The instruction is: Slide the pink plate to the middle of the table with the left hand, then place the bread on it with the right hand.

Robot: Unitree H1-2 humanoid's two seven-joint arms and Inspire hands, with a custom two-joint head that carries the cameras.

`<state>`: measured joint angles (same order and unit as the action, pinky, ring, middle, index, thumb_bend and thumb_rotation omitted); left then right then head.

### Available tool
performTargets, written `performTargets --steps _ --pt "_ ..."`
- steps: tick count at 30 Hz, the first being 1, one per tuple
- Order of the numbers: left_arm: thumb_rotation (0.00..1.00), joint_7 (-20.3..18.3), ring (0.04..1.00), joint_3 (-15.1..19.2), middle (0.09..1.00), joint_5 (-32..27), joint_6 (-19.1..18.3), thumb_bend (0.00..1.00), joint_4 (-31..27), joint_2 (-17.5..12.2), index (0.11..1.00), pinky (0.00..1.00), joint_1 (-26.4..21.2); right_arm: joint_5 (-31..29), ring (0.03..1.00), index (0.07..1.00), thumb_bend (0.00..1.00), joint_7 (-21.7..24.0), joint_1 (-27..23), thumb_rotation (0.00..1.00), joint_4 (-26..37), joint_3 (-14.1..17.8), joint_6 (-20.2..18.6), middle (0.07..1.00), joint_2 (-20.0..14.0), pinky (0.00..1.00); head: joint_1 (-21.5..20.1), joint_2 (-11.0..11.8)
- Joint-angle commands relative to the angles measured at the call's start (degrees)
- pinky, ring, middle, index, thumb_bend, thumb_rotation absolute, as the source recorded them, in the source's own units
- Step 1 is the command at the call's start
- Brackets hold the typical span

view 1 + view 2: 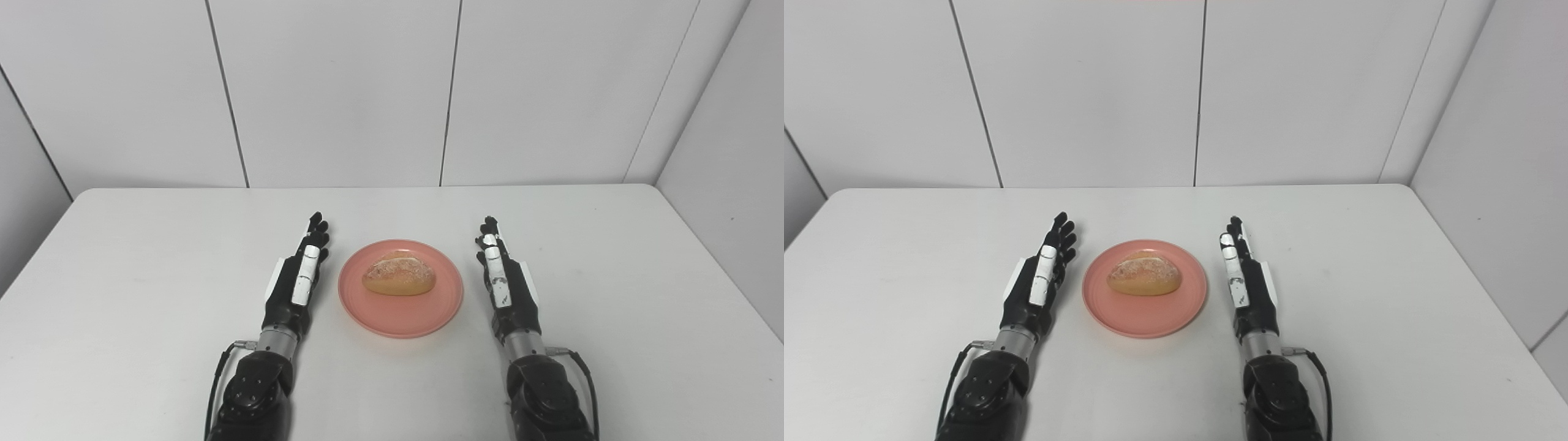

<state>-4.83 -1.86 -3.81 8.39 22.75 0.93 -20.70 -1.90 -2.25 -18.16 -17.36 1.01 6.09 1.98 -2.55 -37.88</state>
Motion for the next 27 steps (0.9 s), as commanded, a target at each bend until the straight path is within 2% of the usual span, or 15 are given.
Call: performTargets --steps 1,6,12,15,20,23,27 --pt "1.00 -0.57 1.000 -0.15 1.000 -0.09 0.37 0.74 -0.65 -0.07 1.000 1.00 -1.03 -0.65 1.000 1.000 0.51 0.44 -1.34 0.99 2.02 0.14 -0.58 1.000 0.31 1.00 0.38 0.04" --pt "1.00 -0.60 1.000 -0.67 1.000 0.77 -0.46 0.75 -1.27 -0.14 1.000 1.00 -0.77 -0.58 1.000 1.000 0.53 0.27 -1.14 0.97 2.14 0.05 -0.64 1.000 0.23 1.00 0.88 0.05" --pt "1.00 -0.98 1.000 -0.73 1.000 0.24 -1.40 0.72 -1.99 -0.03 1.000 1.00 -0.24 -0.31 1.000 1.000 0.51 0.28 -1.01 0.99 2.41 -0.08 -1.19 1.000 0.04 1.00 1.43 0.09" --pt "1.00 -0.84 1.000 -0.83 1.000 0.64 -1.68 0.72 -1.99 0.09 1.000 1.00 -0.15 -1.21 1.000 1.000 0.54 0.92 -1.28 0.96 1.79 0.19 -0.23 1.000 -0.18 1.00 2.73 0.32" --pt "1.00 -0.17 1.000 -1.01 1.000 1.59 -2.22 0.73 -2.28 0.28 1.000 1.00 0.01 -1.23 1.000 1.000 0.55 1.18 -1.19 0.96 1.68 0.19 -0.29 1.000 -0.61 1.00 2.52 0.37" --pt "1.00 -0.22 1.000 -0.73 1.000 1.35 -2.61 0.73 -2.58 0.49 1.000 1.00 0.19 -1.29 1.000 1.000 0.56 1.04 -1.07 0.95 2.07 0.18 -1.30 1.000 -0.54 1.00 2.55 0.39" --pt "1.00 -0.32 1.000 -0.78 1.000 1.47 -2.09 0.71 -2.32 0.48 1.000 1.00 0.23 -1.36 1.000 1.000 0.56 1.28 -1.15 0.94 1.75 0.09 -0.74 1.000 -0.65 1.00 2.57 0.40"
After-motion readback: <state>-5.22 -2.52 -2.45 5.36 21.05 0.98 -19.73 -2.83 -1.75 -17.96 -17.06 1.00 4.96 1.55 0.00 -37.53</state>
